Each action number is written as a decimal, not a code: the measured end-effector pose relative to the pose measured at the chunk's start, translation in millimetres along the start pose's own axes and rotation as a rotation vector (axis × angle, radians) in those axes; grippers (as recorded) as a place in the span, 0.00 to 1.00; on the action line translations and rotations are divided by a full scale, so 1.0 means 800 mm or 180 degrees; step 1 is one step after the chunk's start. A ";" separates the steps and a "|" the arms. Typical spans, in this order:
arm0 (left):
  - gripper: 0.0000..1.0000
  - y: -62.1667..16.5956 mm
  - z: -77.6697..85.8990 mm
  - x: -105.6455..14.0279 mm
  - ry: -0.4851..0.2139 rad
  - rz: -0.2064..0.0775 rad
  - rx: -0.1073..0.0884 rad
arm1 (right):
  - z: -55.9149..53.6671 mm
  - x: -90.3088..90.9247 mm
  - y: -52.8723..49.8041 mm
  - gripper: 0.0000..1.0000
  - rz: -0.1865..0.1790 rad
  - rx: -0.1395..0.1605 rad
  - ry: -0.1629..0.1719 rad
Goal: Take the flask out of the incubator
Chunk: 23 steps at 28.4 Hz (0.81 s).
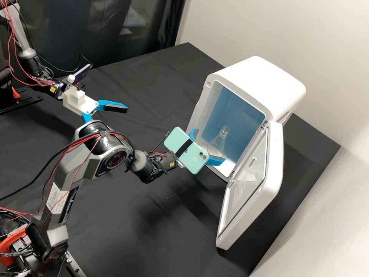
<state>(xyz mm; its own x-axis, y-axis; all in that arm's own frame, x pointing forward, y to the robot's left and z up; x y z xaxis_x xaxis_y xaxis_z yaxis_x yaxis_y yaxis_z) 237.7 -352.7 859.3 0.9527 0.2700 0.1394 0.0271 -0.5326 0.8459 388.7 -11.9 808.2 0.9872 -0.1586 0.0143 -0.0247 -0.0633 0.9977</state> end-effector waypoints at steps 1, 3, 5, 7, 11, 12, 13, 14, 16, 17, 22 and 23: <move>1.00 0.0000 0.000 0.000 0.0000 0.0000 0.0000 | -0.001 0.002 0.001 1.00 0.0023 0.0021 -0.0006; 1.00 0.0000 0.000 0.000 0.0000 0.0000 0.0000 | -0.003 0.007 -0.003 1.00 0.0027 0.0006 -0.0033; 1.00 0.0000 0.000 0.000 0.0000 0.0000 0.0000 | -0.004 0.012 -0.006 1.00 0.0003 -0.0024 -0.0051; 1.00 0.0000 0.000 0.000 0.0000 0.0000 0.0000 | -0.004 0.019 -0.010 1.00 -0.0019 -0.0040 -0.0089; 1.00 0.0000 0.000 0.000 0.0000 0.0000 0.0000 | -0.004 0.029 -0.013 1.00 -0.0061 -0.0048 -0.0140; 1.00 0.0000 0.000 0.000 0.0000 0.0000 0.0000 | -0.005 0.032 -0.013 1.00 -0.0053 -0.0048 -0.0145; 1.00 0.0000 0.000 0.000 0.0000 0.0000 0.0000 | -0.006 0.035 -0.013 1.00 -0.0049 -0.0065 -0.0142; 1.00 0.0000 0.000 0.000 0.0000 0.0000 0.0000 | -0.007 0.039 -0.012 1.00 -0.0042 -0.0058 -0.0147; 1.00 0.0000 0.000 0.000 0.0000 0.0000 0.0000 | -0.007 0.044 -0.012 1.00 -0.0029 -0.0044 -0.0152; 1.00 0.0000 0.000 0.000 0.0000 0.0000 0.0000 | -0.007 0.047 -0.012 1.00 -0.0034 -0.0036 -0.0165; 1.00 0.0000 0.000 0.000 0.0000 0.0000 0.0000 | -0.005 0.060 -0.016 1.00 -0.0060 -0.0038 -0.0235; 1.00 0.0000 0.000 0.000 0.0000 0.0000 0.0000 | -0.005 0.062 -0.016 1.00 -0.0067 -0.0045 -0.0243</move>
<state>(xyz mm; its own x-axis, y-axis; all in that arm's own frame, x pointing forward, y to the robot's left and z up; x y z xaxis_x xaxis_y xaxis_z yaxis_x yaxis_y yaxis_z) 237.7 -352.7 859.3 0.9527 0.2700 0.1394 0.0271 -0.5326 0.8459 438.3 -15.1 796.3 0.9726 -0.2321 -0.0111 -0.0013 -0.0536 0.9986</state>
